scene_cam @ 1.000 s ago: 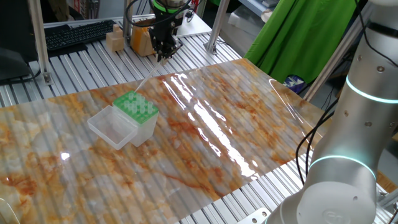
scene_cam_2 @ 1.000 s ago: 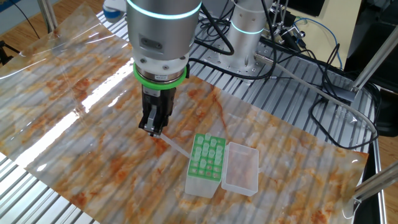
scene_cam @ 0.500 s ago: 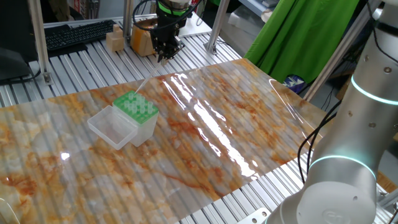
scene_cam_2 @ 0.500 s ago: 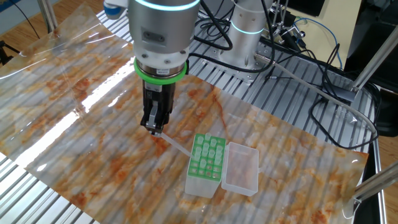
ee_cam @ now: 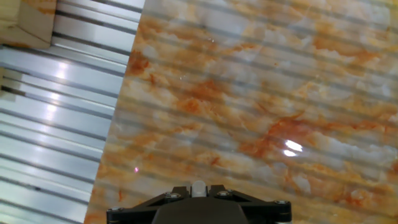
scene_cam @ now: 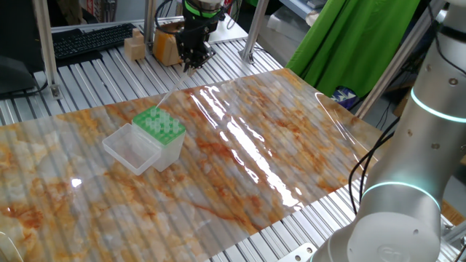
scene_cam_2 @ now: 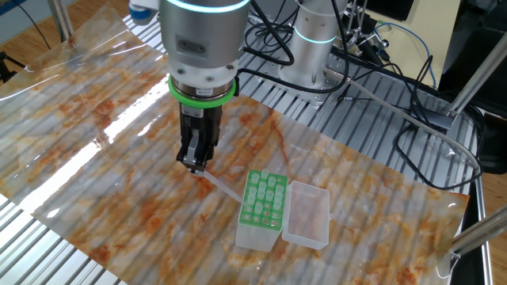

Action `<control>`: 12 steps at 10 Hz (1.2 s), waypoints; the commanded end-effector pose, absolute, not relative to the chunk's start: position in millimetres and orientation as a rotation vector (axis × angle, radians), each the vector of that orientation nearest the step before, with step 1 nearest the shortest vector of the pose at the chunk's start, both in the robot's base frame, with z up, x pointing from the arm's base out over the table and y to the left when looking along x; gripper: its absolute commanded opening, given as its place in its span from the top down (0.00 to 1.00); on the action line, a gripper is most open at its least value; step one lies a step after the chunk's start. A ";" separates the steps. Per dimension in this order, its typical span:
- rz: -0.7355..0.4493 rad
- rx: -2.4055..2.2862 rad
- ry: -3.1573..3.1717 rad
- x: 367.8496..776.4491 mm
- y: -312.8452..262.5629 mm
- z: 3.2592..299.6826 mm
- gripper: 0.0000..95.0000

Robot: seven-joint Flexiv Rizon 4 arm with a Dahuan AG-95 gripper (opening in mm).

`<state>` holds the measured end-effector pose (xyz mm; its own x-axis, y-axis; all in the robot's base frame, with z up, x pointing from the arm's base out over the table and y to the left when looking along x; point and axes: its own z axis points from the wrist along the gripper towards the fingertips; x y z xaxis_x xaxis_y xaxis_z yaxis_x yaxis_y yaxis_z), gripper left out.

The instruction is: Insert a large pipette tip into the holder for large pipette tips

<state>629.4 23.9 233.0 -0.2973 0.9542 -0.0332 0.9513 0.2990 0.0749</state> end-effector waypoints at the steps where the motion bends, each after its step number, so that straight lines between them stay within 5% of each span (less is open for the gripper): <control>1: 0.053 1.822 2.460 632.2 22.5 234.3 1.00; 12: -0.015 1.758 2.420 633.9 31.4 239.6 1.00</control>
<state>635.5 32.2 239.4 -0.3037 0.9444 -0.1262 0.9462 0.3145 0.0765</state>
